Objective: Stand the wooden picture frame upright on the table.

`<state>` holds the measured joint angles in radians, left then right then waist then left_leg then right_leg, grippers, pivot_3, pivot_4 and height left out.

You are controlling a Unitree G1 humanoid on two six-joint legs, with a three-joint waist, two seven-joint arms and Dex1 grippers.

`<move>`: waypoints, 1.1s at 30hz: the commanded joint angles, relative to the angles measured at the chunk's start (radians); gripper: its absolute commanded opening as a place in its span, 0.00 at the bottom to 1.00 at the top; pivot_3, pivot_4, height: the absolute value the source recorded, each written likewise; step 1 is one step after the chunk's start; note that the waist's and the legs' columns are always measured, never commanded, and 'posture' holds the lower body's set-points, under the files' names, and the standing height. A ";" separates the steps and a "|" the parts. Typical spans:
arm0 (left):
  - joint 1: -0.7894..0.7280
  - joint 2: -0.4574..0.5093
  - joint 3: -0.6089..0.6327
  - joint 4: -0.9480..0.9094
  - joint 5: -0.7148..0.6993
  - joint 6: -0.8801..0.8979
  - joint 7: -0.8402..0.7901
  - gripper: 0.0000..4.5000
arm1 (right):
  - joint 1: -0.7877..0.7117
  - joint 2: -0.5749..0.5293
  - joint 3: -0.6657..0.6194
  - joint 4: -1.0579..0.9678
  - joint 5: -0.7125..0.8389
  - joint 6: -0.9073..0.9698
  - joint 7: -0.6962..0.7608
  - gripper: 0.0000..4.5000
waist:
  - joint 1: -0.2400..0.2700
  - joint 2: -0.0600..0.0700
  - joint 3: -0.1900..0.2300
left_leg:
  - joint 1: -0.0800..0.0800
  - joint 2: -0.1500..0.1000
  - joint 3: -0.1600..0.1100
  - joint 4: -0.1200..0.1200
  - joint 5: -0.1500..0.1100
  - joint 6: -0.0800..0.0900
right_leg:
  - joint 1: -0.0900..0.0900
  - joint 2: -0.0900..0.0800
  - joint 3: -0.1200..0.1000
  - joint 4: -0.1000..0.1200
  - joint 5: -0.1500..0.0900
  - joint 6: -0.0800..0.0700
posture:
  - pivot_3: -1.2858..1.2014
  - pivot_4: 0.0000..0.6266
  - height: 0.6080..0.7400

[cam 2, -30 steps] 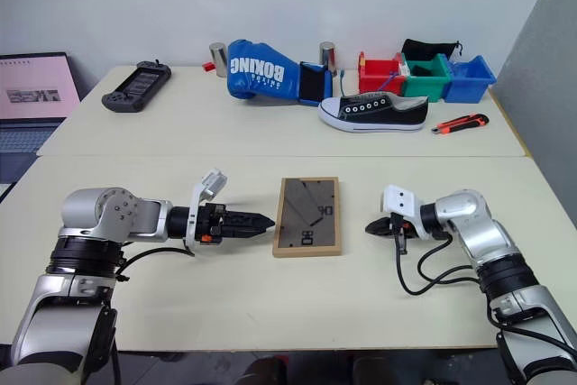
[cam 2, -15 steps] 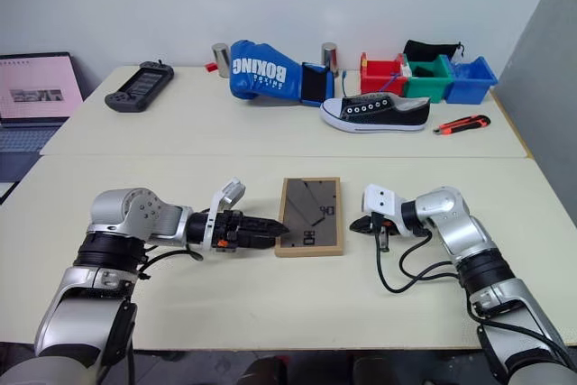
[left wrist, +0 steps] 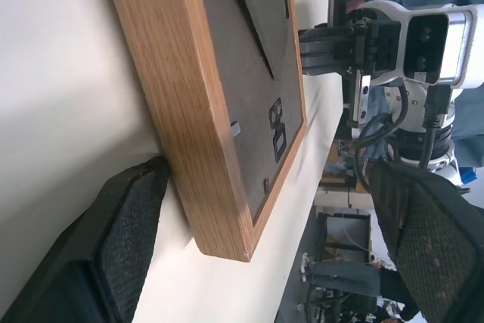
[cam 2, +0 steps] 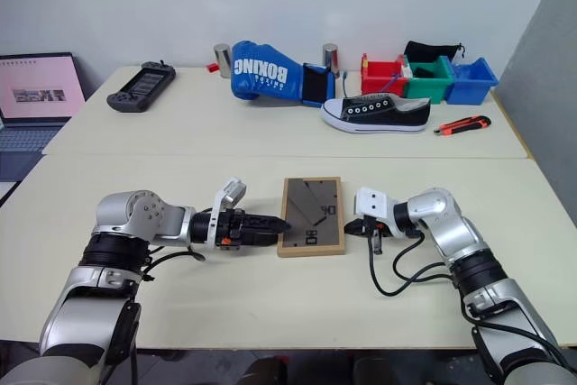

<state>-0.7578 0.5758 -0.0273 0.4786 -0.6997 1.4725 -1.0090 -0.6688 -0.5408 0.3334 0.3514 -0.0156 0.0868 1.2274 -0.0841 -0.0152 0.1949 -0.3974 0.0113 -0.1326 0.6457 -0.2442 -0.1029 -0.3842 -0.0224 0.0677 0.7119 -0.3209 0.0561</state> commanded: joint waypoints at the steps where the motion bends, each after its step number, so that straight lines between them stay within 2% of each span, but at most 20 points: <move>1: 0.016 0.051 -0.015 0.017 0.035 -0.022 0.002 0.98 | -0.022 -0.031 0.000 0.017 -0.026 -0.032 0.008 0.00 | -0.002 0.000 0.000 | 0.000 0.000 0.000 0.000 0.000 0.000 | 0.000 0.000 0.000 0.000 0.000 0.000 | 0.52 0.24 1.00; 5: 0.008 0.063 -0.042 0.041 0.055 -0.060 -0.012 0.98 | -0.057 -0.034 -0.004 0.064 -0.033 -0.051 0.008 0.00 | -0.006 0.000 0.000 | 0.001 0.001 0.000 0.000 0.000 0.000 | 0.000 0.001 0.000 0.000 0.000 0.000 | 0.52 0.24 1.00; 12: -0.036 0.021 -0.059 0.094 0.066 -0.095 -0.010 0.98 | -0.104 0.001 -0.007 0.102 -0.031 -0.048 0.005 0.00 | -0.003 0.000 0.000 | 0.001 0.001 0.000 0.000 -0.001 0.002 | 0.001 0.001 0.000 0.000 0.000 0.000 | 0.52 0.24 1.00; 25: -0.050 -0.059 -0.080 0.059 0.065 -0.076 -0.019 0.98 | -0.096 0.059 0.009 0.075 -0.042 -0.040 0.000 0.00 | 0.003 0.001 0.000 | 0.001 -0.001 -0.001 0.000 0.000 0.001 | 0.003 -0.001 0.000 -0.001 0.000 0.000 | 0.52 0.24 1.00; 33: -0.051 -0.064 -0.079 0.059 0.072 -0.074 -0.028 0.98 | -0.106 0.086 0.020 0.081 -0.050 -0.049 -0.014 0.00 | 0.003 0.001 0.000 | 0.001 -0.002 -0.002 0.000 0.001 0.000 | 0.004 -0.001 -0.001 -0.001 0.000 0.000 | 0.52 0.24 1.00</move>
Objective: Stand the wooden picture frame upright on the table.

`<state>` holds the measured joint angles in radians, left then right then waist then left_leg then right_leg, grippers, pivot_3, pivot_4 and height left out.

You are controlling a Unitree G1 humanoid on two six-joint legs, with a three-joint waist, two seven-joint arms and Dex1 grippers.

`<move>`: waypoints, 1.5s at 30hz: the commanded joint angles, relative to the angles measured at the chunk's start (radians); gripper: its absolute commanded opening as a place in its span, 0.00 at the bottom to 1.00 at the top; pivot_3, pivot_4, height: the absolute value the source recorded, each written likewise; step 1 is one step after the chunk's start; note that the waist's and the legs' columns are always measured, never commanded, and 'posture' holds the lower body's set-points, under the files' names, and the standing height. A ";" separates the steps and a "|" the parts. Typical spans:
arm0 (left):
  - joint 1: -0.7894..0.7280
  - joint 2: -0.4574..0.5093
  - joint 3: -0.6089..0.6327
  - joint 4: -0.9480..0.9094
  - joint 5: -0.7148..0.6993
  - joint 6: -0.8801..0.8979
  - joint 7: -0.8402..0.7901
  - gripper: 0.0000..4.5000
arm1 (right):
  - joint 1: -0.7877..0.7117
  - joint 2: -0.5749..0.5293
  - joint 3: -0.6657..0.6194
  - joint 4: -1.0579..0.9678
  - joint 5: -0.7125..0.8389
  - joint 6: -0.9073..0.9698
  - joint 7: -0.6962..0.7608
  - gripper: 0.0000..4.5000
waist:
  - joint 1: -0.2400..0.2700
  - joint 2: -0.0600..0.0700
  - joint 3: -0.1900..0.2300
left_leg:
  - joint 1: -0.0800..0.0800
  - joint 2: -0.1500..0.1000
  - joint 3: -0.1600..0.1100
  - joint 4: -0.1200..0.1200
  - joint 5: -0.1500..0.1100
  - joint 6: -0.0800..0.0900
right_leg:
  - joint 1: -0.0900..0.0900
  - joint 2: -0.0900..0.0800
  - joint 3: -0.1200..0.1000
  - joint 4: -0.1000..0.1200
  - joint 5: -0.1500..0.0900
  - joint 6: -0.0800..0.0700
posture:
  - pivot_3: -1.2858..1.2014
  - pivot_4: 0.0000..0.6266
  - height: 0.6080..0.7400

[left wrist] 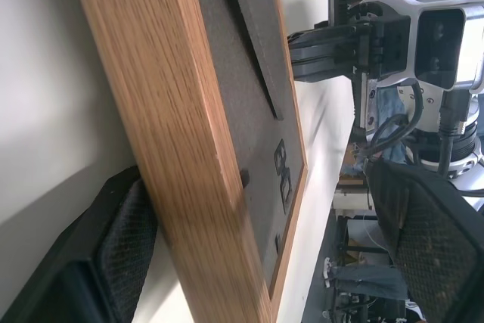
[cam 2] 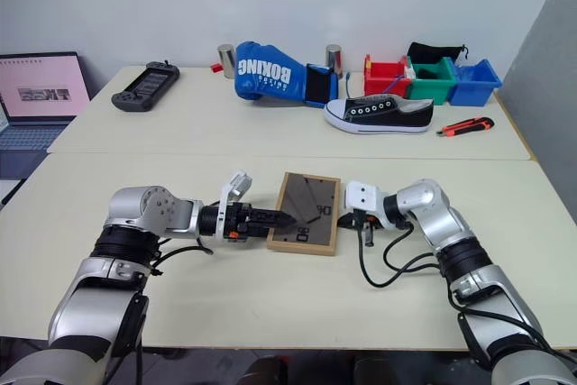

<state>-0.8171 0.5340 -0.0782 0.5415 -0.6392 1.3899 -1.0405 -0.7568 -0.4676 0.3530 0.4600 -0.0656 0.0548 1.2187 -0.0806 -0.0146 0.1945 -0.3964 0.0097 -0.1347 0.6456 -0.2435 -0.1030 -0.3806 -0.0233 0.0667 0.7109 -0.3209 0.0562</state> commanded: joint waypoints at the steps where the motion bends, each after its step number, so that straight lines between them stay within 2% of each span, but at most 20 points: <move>1: 0.008 -0.024 -0.026 -0.004 0.012 0.009 0.003 0.98 | -0.018 0.015 0.002 -0.029 -0.001 -0.016 -0.006 0.00 | 0.000 0.000 0.000 | 0.000 0.000 0.000 0.000 0.000 0.000 | 0.000 0.000 0.000 0.000 0.000 0.000 | 0.52 0.24 1.00; 14: 0.029 -0.031 -0.019 -0.029 0.004 0.004 -0.005 0.98 | -0.019 0.035 0.005 -0.032 -0.001 -0.013 -0.011 0.00 | 0.000 0.000 0.000 | 0.000 0.000 0.000 0.000 0.000 0.000 | 0.000 0.000 0.000 0.000 0.000 0.000 | 0.52 0.24 1.00; 17: 0.035 -0.029 -0.016 -0.040 0.002 0.004 -0.007 0.88 | -0.021 0.036 0.004 -0.029 -0.002 -0.014 -0.012 0.00 | -0.001 0.000 0.000 | 0.000 0.000 0.000 0.000 0.000 0.000 | 0.000 0.000 0.000 0.000 0.000 0.000 | 0.52 0.24 1.00; 26: 0.059 -0.016 0.016 -0.079 -0.019 0.031 0.004 0.44 | -0.010 0.014 -0.006 -0.017 -0.002 -0.032 -0.020 0.00 | -0.005 0.000 0.000 | -0.001 0.001 0.000 -0.001 0.000 0.000 | -0.002 0.000 0.000 0.000 0.000 0.000 | 0.52 0.24 1.00; 30: 0.076 -0.022 0.047 -0.105 -0.039 0.047 0.030 0.30 | 0.010 0.008 -0.004 -0.044 0.003 -0.025 -0.021 0.00 | -0.005 0.000 0.000 | -0.001 0.001 0.000 -0.001 0.000 0.000 | -0.002 0.000 0.000 0.000 0.000 0.000 | 0.52 0.24 1.00; 35: 0.058 -0.042 0.144 -0.104 -0.063 0.063 0.091 0.29 | 0.017 0.001 -0.020 -0.061 0.013 -0.012 -0.033 0.00 | -0.005 0.000 0.000 | -0.001 0.001 0.000 -0.001 0.000 0.000 | -0.002 0.000 0.000 0.000 0.000 0.000 | 0.52 0.24 1.00; 39: 0.051 -0.067 0.251 -0.196 -0.124 0.168 0.157 0.29 | 0.031 -0.055 -0.067 -0.095 0.050 0.011 -0.012 0.00 | -0.005 0.000 0.000 | -0.002 0.001 0.000 0.000 0.000 0.000 | -0.003 0.000 0.000 0.000 0.000 0.000 | 0.52 0.24 1.00; 43: 0.086 -0.080 0.340 -0.314 -0.241 0.225 0.221 0.29 | 0.044 -0.150 -0.135 -0.149 0.126 0.103 0.066 0.00 | -0.003 0.000 0.001 | -0.004 0.001 0.000 -0.001 0.000 0.000 | -0.004 0.000 0.000 0.000 0.000 0.000 | 0.52 0.24 1.00; 45: 0.121 -0.083 0.364 -0.372 -0.302 0.225 0.259 0.29 | 0.047 -0.225 -0.142 -0.200 0.193 0.220 0.188 0.08 | -0.003 0.000 0.001 | -0.004 0.001 0.000 0.000 0.000 0.000 | -0.004 -0.001 0.000 0.000 0.000 0.000 | 0.52 0.24 1.00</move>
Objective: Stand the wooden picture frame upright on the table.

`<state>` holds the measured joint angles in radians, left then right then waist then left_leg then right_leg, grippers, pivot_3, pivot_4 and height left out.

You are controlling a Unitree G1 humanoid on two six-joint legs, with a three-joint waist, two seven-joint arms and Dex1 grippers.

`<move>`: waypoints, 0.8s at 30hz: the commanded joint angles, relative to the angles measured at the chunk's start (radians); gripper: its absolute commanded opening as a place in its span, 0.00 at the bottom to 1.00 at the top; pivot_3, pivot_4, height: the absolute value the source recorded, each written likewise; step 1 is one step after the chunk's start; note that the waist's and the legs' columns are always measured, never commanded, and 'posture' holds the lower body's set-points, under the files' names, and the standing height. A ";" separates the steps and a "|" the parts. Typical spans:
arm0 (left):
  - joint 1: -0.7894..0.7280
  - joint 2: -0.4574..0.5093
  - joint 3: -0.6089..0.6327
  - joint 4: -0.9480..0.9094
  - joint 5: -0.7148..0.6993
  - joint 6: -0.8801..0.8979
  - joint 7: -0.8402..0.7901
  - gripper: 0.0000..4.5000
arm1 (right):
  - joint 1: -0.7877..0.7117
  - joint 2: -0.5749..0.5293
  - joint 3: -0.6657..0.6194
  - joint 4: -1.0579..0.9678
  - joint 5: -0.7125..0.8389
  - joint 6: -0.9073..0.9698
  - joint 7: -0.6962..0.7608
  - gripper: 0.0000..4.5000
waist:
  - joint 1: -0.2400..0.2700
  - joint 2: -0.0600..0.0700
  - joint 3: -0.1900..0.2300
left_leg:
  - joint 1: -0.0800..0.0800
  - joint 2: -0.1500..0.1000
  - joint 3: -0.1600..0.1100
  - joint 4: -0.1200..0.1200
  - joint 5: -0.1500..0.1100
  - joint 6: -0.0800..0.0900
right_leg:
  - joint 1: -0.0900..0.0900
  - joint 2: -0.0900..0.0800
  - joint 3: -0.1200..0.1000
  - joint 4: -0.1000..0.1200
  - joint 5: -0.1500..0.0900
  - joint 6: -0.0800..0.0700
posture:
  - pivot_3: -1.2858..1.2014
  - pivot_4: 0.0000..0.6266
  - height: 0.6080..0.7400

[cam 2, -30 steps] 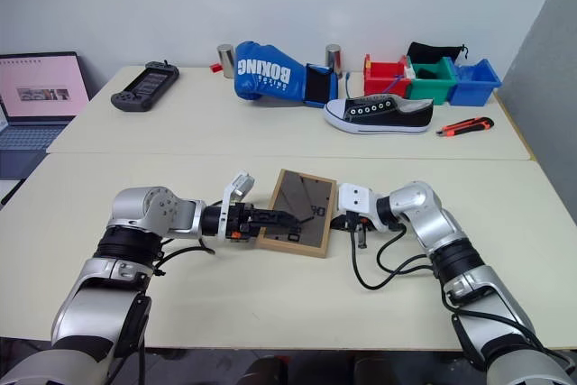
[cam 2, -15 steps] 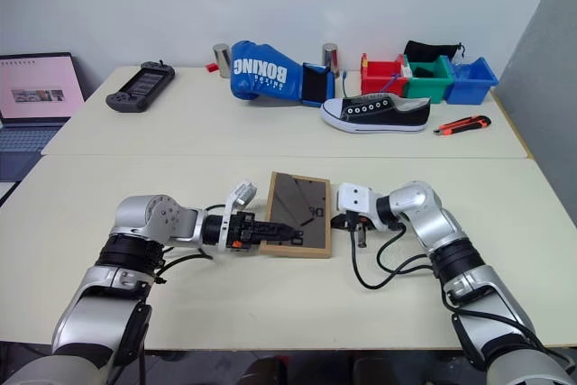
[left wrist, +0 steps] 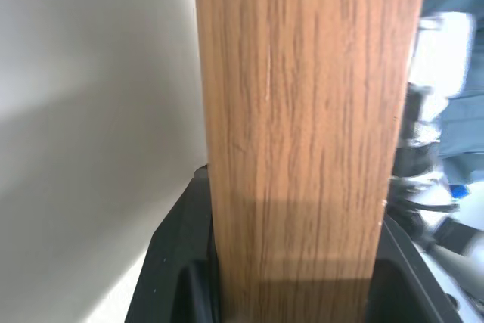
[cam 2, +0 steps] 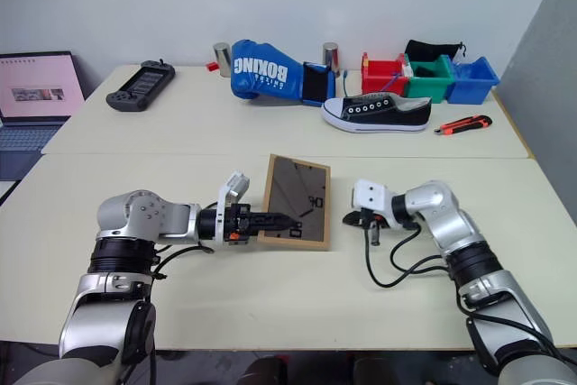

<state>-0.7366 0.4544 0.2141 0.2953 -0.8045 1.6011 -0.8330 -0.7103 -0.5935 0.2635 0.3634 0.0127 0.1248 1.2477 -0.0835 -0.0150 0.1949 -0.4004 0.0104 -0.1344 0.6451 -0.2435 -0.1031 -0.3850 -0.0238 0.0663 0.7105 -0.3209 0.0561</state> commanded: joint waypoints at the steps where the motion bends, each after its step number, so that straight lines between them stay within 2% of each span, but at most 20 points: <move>1: 0.058 -0.012 0.083 -0.150 -0.162 0.013 0.077 0.29 | 0.002 -0.138 -0.054 -0.138 0.144 0.187 0.217 0.10 | 0.000 0.001 0.000 | 0.000 0.000 0.001 0.000 0.000 0.000 | 0.000 0.000 0.001 -0.001 0.000 0.000 | 0.52 0.24 1.00; 5: 0.098 -0.060 0.130 -0.240 -0.228 0.013 0.159 0.29 | -0.089 -0.214 -0.082 -0.225 0.286 0.455 0.323 0.33 | -0.001 0.001 0.000 | 0.000 0.000 0.001 -0.001 0.000 0.001 | 0.001 0.000 0.001 -0.003 0.000 0.000 | 0.52 0.24 1.00; 6: 0.101 -0.072 0.142 -0.261 -0.232 0.013 0.172 0.29 | -0.125 -0.227 -0.091 -0.232 0.316 0.511 0.341 0.36 | -0.003 0.001 0.001 | 0.000 0.001 0.002 -0.001 -0.001 0.002 | 0.000 0.000 0.001 -0.004 0.000 0.000 | 0.52 0.24 1.00; 7: 0.104 -0.082 0.151 -0.282 -0.229 0.010 0.184 0.29 | -0.160 -0.239 -0.099 -0.236 0.345 0.559 0.353 0.45 | -0.003 0.001 0.001 | 0.000 0.001 0.002 0.000 -0.002 0.003 | 0.000 0.000 0.002 -0.003 0.000 0.000 | 0.52 0.24 1.00; 8: 0.109 -0.085 0.150 -0.300 -0.222 -0.005 0.194 0.29 | -0.195 -0.242 -0.112 -0.238 0.377 0.607 0.349 0.49 | -0.003 0.001 0.001 | 0.001 0.001 0.002 0.000 -0.002 0.003 | 0.000 0.000 0.002 -0.003 0.000 0.000 | 0.52 0.24 1.00; 10: 0.130 -0.075 0.110 -0.334 -0.187 -0.079 0.194 0.29 | -0.265 -0.220 -0.143 -0.243 0.444 0.721 0.297 0.57 | -0.003 0.001 0.001 | 0.001 0.001 0.002 0.000 -0.002 0.004 | 0.001 0.001 0.001 -0.003 0.000 0.000 | 0.52 0.24 1.00; 12: 0.131 -0.080 0.101 -0.332 -0.172 -0.126 0.197 0.29 | -0.300 -0.187 -0.166 -0.256 0.486 0.786 0.243 0.69 | 0.001 0.000 0.000 | 0.001 0.001 0.002 0.000 -0.002 0.003 | 0.001 0.000 0.002 -0.004 0.000 0.000 | 0.52 0.24 1.00; 14: 0.120 -0.079 0.075 -0.326 -0.144 -0.190 0.186 0.29 | -0.331 -0.116 -0.191 -0.273 0.514 0.864 0.139 0.77 | 0.003 0.000 0.000 | 0.000 0.001 0.002 -0.001 -0.001 0.002 | 0.001 0.000 0.001 -0.007 0.000 0.000 | 0.52 0.24 1.00; 16: 0.108 -0.074 0.049 -0.320 -0.123 -0.242 0.170 0.29 | -0.363 -0.055 -0.209 -0.271 0.533 0.923 0.059 0.89 | 0.003 0.000 0.000 | -0.001 0.001 0.002 -0.001 -0.001 0.002 | 0.001 0.000 0.001 -0.008 0.000 0.000 | 0.52 0.24 1.00; 20: 0.101 -0.055 0.000 -0.313 -0.101 -0.299 0.130 0.29 | -0.424 0.035 -0.232 -0.212 0.536 0.986 -0.071 0.91 | 0.004 0.001 0.000 | -0.002 0.001 0.002 -0.001 0.000 0.000 | 0.000 0.000 0.001 -0.008 0.000 0.000 | 0.52 0.24 1.00; 24: 0.096 -0.045 -0.030 -0.300 -0.092 -0.330 0.102 0.29 | -0.444 0.074 -0.203 -0.172 0.511 0.962 -0.124 0.91 | 0.007 0.000 0.000 | -0.002 0.000 0.002 -0.002 0.000 0.000 | 0.000 0.000 0.001 -0.008 0.000 0.000 | 0.52 0.24 1.00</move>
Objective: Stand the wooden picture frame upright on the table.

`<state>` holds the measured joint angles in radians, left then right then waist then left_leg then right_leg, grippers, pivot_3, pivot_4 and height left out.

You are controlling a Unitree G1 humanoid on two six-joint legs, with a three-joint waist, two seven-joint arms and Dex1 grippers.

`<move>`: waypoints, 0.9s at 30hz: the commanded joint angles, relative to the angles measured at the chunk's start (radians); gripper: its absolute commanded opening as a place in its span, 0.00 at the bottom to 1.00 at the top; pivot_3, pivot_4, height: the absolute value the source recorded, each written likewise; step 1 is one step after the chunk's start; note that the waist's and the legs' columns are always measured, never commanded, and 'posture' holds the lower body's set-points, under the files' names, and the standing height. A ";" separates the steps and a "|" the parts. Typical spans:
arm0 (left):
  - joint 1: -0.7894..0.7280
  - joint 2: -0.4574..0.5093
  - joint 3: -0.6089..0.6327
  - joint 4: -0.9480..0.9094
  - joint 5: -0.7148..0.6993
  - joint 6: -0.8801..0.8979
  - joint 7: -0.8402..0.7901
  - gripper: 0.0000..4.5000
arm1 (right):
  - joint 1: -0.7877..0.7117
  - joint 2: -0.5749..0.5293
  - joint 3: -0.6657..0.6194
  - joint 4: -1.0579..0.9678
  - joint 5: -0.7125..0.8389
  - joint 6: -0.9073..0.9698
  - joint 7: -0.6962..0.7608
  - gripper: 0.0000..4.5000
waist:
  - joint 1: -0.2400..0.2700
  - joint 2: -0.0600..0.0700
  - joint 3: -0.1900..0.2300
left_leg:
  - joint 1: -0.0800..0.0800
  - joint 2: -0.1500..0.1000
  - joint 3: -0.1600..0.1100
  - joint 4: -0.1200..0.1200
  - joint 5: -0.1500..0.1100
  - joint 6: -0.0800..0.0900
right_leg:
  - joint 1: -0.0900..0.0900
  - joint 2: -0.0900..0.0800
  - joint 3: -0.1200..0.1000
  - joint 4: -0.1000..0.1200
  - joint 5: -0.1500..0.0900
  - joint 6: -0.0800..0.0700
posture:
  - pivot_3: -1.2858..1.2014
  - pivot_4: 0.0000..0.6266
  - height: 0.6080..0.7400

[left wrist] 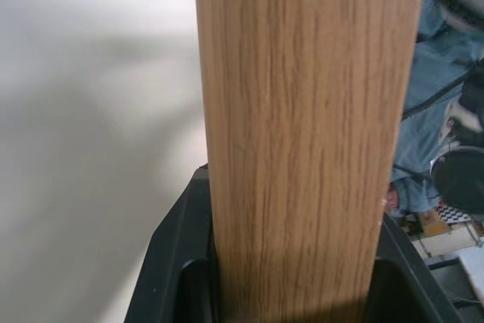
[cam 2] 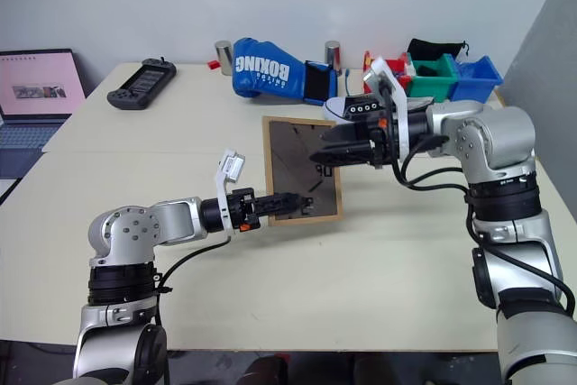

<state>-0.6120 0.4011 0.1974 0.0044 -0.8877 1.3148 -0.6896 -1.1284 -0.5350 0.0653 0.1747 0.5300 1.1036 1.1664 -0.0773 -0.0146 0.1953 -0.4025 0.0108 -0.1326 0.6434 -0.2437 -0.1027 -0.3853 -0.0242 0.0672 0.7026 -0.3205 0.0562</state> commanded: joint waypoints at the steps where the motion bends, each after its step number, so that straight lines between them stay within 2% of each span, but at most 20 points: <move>1: -0.028 0.013 -0.019 -0.010 -0.008 -0.049 -0.050 0.29 | -0.029 0.021 -0.001 0.026 -0.008 -0.022 -0.049 0.91 | 0.001 0.000 0.000 | 0.000 0.000 0.000 0.000 0.000 0.000 | 0.000 0.000 0.000 0.000 0.000 0.000 | 0.52 0.24 1.00; 16: -0.025 0.037 -0.054 -0.011 -0.007 -0.087 -0.104 0.29 | -0.035 0.092 0.082 0.077 -0.033 -0.100 -0.046 0.91 | -0.007 0.000 0.000 | 0.000 0.000 0.000 0.000 -0.002 0.003 | 0.000 0.001 0.000 0.000 0.000 0.000 | 0.52 0.24 1.00; 22: -0.018 0.035 -0.064 -0.008 -0.005 -0.088 -0.098 0.29 | -0.031 0.100 0.047 0.027 0.045 -0.051 -0.004 0.91 | -0.006 0.000 0.000 | 0.000 0.000 0.000 0.000 -0.002 0.003 | 0.000 0.001 0.000 0.000 0.000 0.000 | 0.52 0.24 1.00; 27: -0.019 0.041 -0.063 -0.003 -0.006 -0.086 -0.107 0.29 | -0.008 0.054 0.034 -0.066 0.141 0.016 0.078 0.91 | -0.006 0.000 0.000 | 0.000 0.000 0.000 0.000 -0.002 0.004 | 0.000 0.001 0.000 0.000 0.000 0.000 | 0.52 0.24 1.00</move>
<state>-0.6132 0.4368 0.1237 0.0240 -0.8734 1.2500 -0.7775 -1.1282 -0.4740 0.1278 0.1764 0.6071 1.1020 1.1986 -0.0836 -0.0144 0.1954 -0.4024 0.0112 -0.1331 0.6431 -0.2456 -0.0992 -0.3855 -0.0236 0.0667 0.7029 -0.3206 0.0562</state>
